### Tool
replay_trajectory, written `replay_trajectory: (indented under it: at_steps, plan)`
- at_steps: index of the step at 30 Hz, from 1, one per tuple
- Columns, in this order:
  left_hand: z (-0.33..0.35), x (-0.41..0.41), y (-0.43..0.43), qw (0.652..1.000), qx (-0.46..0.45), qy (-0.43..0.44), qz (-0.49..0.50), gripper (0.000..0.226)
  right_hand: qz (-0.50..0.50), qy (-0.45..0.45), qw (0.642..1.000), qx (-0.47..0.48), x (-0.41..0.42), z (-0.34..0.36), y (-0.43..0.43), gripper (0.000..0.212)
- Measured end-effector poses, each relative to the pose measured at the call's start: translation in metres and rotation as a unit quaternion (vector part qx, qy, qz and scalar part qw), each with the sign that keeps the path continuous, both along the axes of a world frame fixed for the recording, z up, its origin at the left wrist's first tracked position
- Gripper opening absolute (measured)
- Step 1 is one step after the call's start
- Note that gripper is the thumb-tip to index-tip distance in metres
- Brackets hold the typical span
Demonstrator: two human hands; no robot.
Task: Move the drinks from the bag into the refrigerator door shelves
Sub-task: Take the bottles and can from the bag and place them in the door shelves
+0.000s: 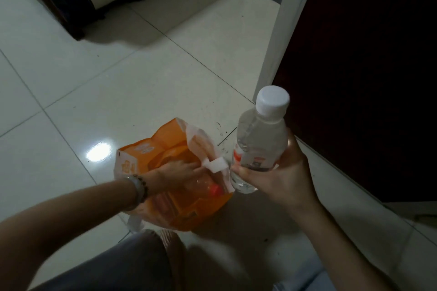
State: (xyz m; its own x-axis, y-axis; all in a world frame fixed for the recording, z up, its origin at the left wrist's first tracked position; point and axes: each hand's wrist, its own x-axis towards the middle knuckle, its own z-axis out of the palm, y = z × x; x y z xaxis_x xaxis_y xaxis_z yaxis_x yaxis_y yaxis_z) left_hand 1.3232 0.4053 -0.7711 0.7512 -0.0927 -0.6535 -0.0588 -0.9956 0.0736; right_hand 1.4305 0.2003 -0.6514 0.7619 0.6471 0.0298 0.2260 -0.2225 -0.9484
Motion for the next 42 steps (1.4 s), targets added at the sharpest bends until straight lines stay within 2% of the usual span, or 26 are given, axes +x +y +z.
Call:
replay_trajectory:
  at_steps: [4,9,11,13,16,21,29,37,42]
  plan:
    - [0.027,-0.019,0.023,0.984,-0.082,-0.1,0.124,0.083,0.005,-0.002,1.0,-0.005,0.001,-0.005,0.004,0.08]
    - [0.106,-0.038,0.035,0.924,-0.18,-0.245,0.235,0.08,-0.021,0.003,1.0,-0.019,0.0,0.005,0.013,0.084]
    - [0.154,-0.038,0.038,0.885,-0.237,-0.279,0.287,0.075,-0.037,0.02,0.999,-0.029,-0.001,0.032,0.014,0.08]
    - [0.21,-0.032,0.035,0.856,-0.273,-0.284,0.334,0.079,-0.043,0.039,0.998,-0.031,-0.002,0.075,0.013,0.083]
    - [0.294,-0.018,0.022,0.833,-0.313,-0.273,0.367,0.084,-0.05,0.073,0.996,-0.026,-0.002,0.151,0.0,0.089]
    - [0.447,-0.001,-0.021,0.835,-0.357,-0.26,0.329,0.081,-0.07,0.089,0.993,-0.046,-0.006,0.295,-0.04,0.079]
    - [0.663,0.008,-0.113,0.836,-0.412,-0.251,0.262,0.075,-0.151,0.09,0.984,-0.008,-0.031,0.52,-0.131,0.072]
    - [0.789,0.038,-0.214,0.851,-0.451,-0.236,0.128,0.073,-0.285,0.052,0.956,0.032,-0.059,0.648,-0.252,0.072]
    - [0.833,0.068,-0.299,0.835,-0.511,-0.203,0.028,0.073,-0.385,0.007,0.922,0.029,-0.081,0.689,-0.327,0.068]
